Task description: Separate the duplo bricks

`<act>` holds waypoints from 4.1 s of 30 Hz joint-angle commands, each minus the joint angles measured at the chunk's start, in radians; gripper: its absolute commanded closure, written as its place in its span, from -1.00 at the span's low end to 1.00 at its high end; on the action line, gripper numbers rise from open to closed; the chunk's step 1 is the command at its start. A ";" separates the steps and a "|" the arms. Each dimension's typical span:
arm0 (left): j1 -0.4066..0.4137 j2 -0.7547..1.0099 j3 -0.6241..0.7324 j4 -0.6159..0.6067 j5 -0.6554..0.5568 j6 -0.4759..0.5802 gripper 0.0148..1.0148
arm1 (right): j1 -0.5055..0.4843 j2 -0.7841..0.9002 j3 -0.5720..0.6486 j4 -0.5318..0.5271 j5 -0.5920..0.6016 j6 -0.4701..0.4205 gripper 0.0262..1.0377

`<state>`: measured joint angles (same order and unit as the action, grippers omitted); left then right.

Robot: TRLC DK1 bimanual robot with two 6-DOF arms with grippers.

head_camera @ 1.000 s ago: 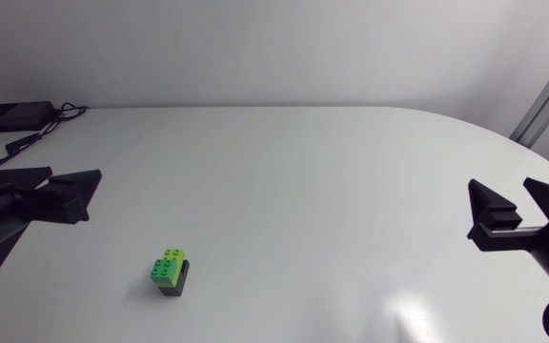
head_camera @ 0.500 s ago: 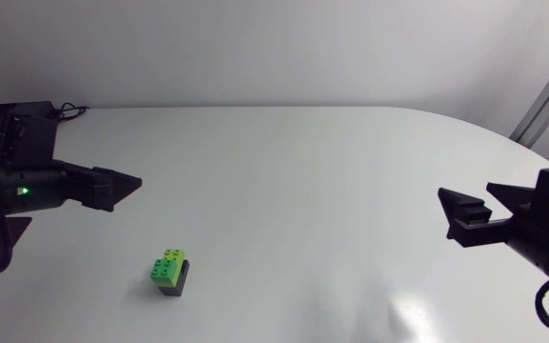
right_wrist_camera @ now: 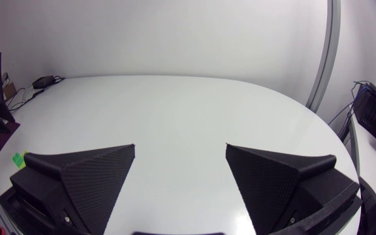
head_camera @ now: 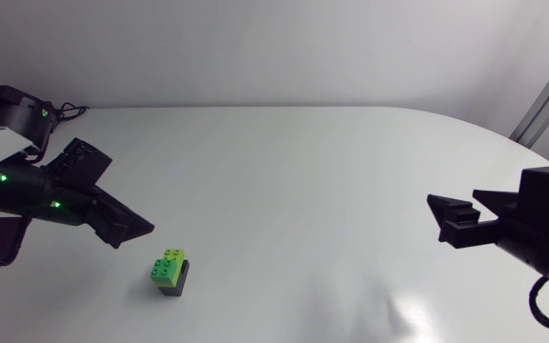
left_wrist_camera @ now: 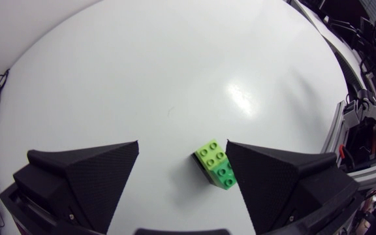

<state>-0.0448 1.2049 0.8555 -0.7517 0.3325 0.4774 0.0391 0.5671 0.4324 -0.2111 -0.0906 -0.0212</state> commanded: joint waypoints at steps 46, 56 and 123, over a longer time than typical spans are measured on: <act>-0.337 0.217 0.109 -0.225 -0.277 -0.451 -0.72 | -0.011 -0.139 -0.072 -0.034 0.003 0.072 -0.93; -0.398 0.272 0.112 -0.225 -0.277 -0.462 -0.72 | -0.013 -0.139 -0.083 -0.024 0.002 0.070 -0.93; -0.425 0.145 0.111 -0.067 0.073 0.254 0.42 | -0.016 0.223 0.163 -0.024 -0.391 0.107 -0.93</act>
<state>-0.4549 1.3716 0.9817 -0.8291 0.3836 0.6659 0.0307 0.7547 0.5621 -0.2260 -0.4526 0.0643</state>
